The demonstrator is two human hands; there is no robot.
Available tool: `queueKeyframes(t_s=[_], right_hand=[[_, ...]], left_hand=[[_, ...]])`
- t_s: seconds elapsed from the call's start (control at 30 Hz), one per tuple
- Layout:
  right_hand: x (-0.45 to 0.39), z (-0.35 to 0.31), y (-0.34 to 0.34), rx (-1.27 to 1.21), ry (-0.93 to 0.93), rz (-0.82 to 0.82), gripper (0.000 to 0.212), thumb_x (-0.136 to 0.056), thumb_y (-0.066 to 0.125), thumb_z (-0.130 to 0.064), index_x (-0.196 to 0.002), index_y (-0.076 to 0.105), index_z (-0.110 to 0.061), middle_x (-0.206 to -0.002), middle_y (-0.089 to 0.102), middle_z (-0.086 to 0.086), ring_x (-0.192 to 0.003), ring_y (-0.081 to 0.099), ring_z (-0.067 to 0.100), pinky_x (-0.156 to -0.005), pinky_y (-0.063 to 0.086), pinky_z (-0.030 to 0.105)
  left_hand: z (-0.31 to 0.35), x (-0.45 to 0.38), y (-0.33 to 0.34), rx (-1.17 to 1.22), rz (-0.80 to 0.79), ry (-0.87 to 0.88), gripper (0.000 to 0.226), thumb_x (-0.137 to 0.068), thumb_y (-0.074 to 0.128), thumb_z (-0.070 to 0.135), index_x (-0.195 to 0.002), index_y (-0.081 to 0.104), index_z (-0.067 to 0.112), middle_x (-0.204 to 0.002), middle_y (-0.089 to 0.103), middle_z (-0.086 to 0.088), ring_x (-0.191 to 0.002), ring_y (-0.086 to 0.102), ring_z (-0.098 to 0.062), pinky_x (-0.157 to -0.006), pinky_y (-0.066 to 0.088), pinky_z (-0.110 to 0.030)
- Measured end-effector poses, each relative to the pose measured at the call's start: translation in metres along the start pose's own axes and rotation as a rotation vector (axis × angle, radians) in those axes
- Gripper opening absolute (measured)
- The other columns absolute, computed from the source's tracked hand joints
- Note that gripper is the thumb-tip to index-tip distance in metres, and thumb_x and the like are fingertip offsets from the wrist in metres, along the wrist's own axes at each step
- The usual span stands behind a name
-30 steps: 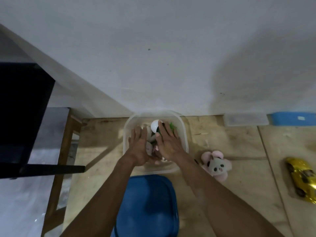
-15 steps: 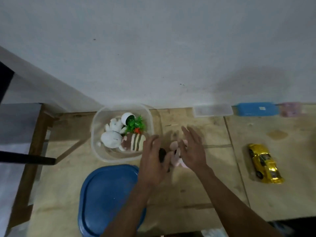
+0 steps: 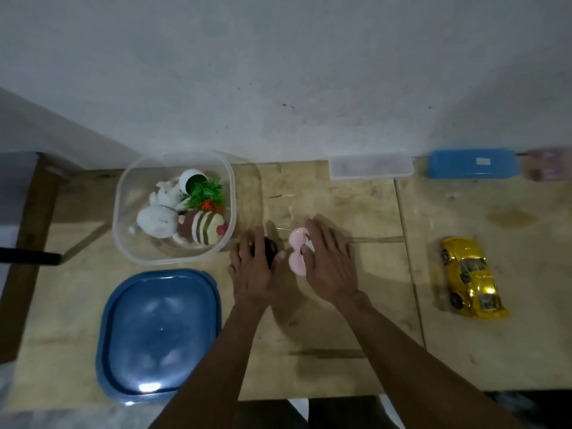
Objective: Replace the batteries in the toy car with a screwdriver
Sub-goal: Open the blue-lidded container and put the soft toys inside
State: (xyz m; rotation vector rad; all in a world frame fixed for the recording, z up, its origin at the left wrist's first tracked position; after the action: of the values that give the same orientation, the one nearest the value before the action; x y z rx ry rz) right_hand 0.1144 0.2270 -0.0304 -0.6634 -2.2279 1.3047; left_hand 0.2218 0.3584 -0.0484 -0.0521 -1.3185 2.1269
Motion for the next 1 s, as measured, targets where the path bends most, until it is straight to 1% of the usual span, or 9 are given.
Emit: queueKeyframes(t_s=[0.07,0.13,0.27,0.43,0.57,0.63,0.7,0.87,1.0], right_hand=[[-0.004,0.003,0.002,0.018,0.008,0.009,0.055,-0.099,0.030,-0.049,-0.152,0.028,-0.032,-0.152,0.043,-0.002,-0.132,0.042,0.029,-0.097,0.044,0.049],[-0.005,0.002,0.005,0.028,-0.014,0.030,0.053,-0.100,0.037,-0.049,-0.149,0.038,-0.028,-0.144,0.052,0.000,-0.122,0.049,0.030,-0.092,0.047,0.046],[-0.005,-0.003,0.002,-0.017,-0.063,0.114,0.052,-0.101,0.038,-0.040,-0.145,0.045,-0.014,-0.127,0.062,0.008,-0.109,0.052,0.028,-0.094,0.045,0.041],[0.002,-0.013,-0.025,-0.258,-0.051,0.133,0.064,-0.100,0.035,-0.051,-0.155,0.026,-0.018,-0.134,0.057,0.003,-0.117,0.050,0.023,-0.102,0.034,0.036],[-0.003,-0.042,-0.066,-0.351,-0.105,0.256,0.067,-0.099,0.048,-0.045,-0.155,0.026,-0.016,-0.130,0.058,0.003,-0.115,0.050,0.019,-0.098,0.035,0.030],[-0.014,-0.062,-0.076,-0.369,-0.110,0.275,0.067,-0.100,0.054,-0.041,-0.155,0.025,-0.017,-0.131,0.056,0.003,-0.118,0.050,0.020,-0.098,0.029,0.024],[-0.030,-0.088,-0.080,-0.373,-0.118,0.278,0.067,-0.099,0.056,-0.041,-0.155,0.026,-0.020,-0.133,0.056,0.001,-0.119,0.049,0.022,-0.098,0.025,0.021],[-0.062,-0.170,-0.067,-0.410,-0.131,0.193,0.058,-0.100,0.048,-0.047,-0.153,0.032,-0.029,-0.144,0.046,0.002,-0.130,0.040,0.023,-0.106,0.035,0.037],[-0.081,-0.209,-0.036,-0.361,-0.093,0.084,0.055,-0.100,0.045,-0.050,-0.150,0.038,-0.029,-0.151,0.037,-0.001,-0.136,0.033,0.022,-0.103,0.038,0.036]], left_hand=[[0.007,0.004,0.006,-0.004,0.027,0.062,0.068,-0.100,0.037,0.057,-0.158,0.023,0.023,-0.151,0.038,-0.014,-0.130,0.036,-0.040,-0.102,0.035,-0.056],[0.011,0.008,0.012,0.026,0.067,0.124,0.067,-0.101,0.034,0.050,-0.156,0.027,0.013,-0.138,0.048,-0.018,-0.121,0.044,-0.038,-0.102,0.032,-0.049],[0.022,0.019,0.009,0.109,0.119,0.124,0.063,-0.103,0.041,0.038,-0.155,0.027,0.006,-0.131,0.050,-0.022,-0.120,0.038,-0.028,-0.103,0.022,-0.042],[0.047,0.035,-0.026,0.201,0.215,0.154,0.071,-0.098,0.037,0.048,-0.152,0.036,0.002,-0.130,0.049,-0.025,-0.112,0.036,-0.027,-0.098,0.021,-0.039],[0.059,0.033,-0.070,0.199,0.334,0.228,0.053,-0.103,0.043,0.033,-0.151,0.035,0.014,-0.135,0.043,-0.015,-0.119,0.041,-0.032,-0.098,0.021,-0.037],[0.056,0.026,-0.098,0.196,0.390,0.217,0.054,-0.103,0.044,0.034,-0.153,0.033,0.016,-0.137,0.043,-0.018,-0.121,0.041,-0.033,-0.101,0.016,-0.031],[0.047,0.019,-0.128,0.184,0.434,0.212,0.054,-0.103,0.047,0.030,-0.153,0.036,0.013,-0.137,0.044,-0.022,-0.120,0.040,-0.031,-0.102,0.018,-0.034],[-0.011,-0.013,-0.186,0.102,0.437,0.126,0.056,-0.102,0.043,0.040,-0.154,0.035,0.019,-0.139,0.044,-0.017,-0.117,0.041,-0.035,-0.098,0.017,-0.031],[-0.055,-0.045,-0.197,0.036,0.377,0.044,0.062,-0.098,0.032,0.047,-0.150,0.042,0.015,-0.133,0.049,-0.020,-0.118,0.044,-0.038,-0.097,0.015,-0.028]])
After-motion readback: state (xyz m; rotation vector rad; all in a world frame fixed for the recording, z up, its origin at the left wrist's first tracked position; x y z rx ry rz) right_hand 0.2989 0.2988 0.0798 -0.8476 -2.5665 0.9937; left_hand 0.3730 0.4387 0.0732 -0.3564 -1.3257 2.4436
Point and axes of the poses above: each hand's wrist, its own x-axis away from the middle knuckle, its own y-axis out of the palm, z = x × y, the point moved 8 cm from there along -x, towards the middle knuckle
